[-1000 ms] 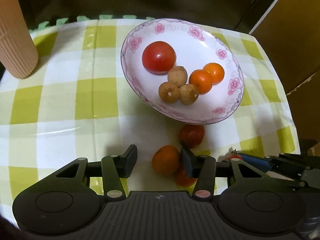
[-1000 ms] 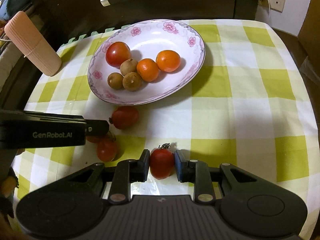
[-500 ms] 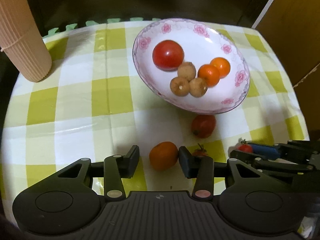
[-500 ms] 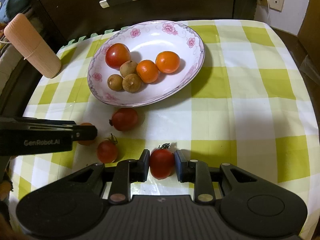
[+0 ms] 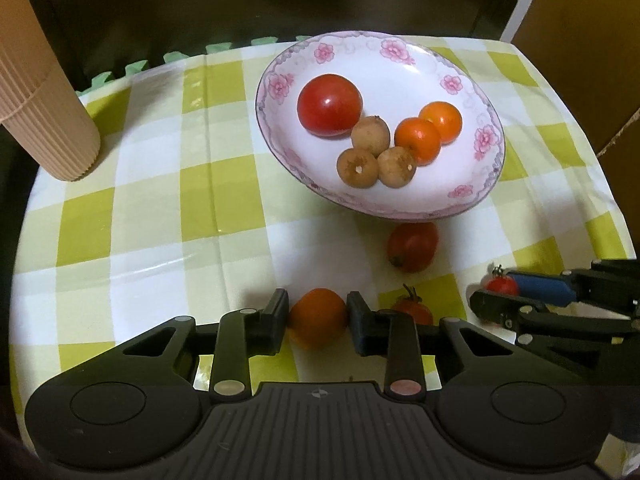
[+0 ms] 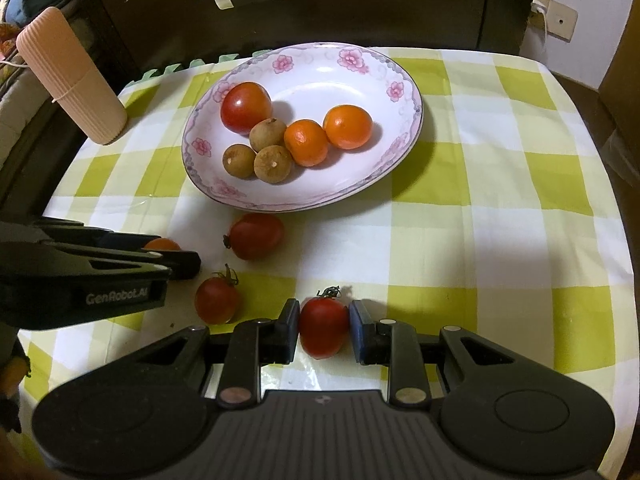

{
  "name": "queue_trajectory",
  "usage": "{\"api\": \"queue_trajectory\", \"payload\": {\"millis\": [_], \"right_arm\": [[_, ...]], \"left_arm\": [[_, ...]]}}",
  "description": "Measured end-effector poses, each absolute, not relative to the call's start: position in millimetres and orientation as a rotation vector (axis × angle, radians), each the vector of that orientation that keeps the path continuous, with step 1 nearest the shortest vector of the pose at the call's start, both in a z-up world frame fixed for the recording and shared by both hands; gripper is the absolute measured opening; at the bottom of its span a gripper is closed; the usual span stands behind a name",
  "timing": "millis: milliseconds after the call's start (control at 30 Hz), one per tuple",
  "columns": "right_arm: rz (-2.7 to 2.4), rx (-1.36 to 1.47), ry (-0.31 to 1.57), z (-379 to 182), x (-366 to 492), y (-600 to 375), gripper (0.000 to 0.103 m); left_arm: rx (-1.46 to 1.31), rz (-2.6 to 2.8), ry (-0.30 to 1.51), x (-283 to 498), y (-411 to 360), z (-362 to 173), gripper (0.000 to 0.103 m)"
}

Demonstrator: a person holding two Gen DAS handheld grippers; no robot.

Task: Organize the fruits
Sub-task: 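Close the left tool on the orange tangerine, then carry the tangerine and cherry tomato in both tools over the bowl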

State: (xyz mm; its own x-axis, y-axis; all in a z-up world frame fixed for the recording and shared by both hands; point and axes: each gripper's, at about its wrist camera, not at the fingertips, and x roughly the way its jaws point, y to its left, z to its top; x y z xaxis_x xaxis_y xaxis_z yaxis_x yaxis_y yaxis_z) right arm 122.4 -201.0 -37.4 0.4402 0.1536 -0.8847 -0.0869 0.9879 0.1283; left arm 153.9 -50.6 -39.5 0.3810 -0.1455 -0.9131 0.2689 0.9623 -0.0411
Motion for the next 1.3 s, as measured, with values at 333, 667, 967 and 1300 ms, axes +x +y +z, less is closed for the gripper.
{"api": "queue_trajectory", "payload": {"millis": [333, 667, 967, 1300], "right_arm": [[0.163, 0.036, 1.108, -28.9, 106.4, -196.5, 0.025], [0.164, -0.031, 1.131, -38.0, 87.8, -189.4, 0.025], [0.168, -0.019, 1.131, -37.5, 89.2, -192.2, 0.025], [0.164, -0.025, 1.132, -37.1, 88.7, -190.9, 0.025]], "left_arm": [[0.137, -0.267, 1.167, 128.9, -40.1, -30.6, 0.039], [0.156, -0.275, 1.185, 118.8, -41.5, -39.4, 0.04], [0.145, -0.287, 1.198, 118.2, -40.6, -39.9, 0.055], [0.158, -0.281, 1.188, 117.5, -41.5, -37.5, 0.039]]}}
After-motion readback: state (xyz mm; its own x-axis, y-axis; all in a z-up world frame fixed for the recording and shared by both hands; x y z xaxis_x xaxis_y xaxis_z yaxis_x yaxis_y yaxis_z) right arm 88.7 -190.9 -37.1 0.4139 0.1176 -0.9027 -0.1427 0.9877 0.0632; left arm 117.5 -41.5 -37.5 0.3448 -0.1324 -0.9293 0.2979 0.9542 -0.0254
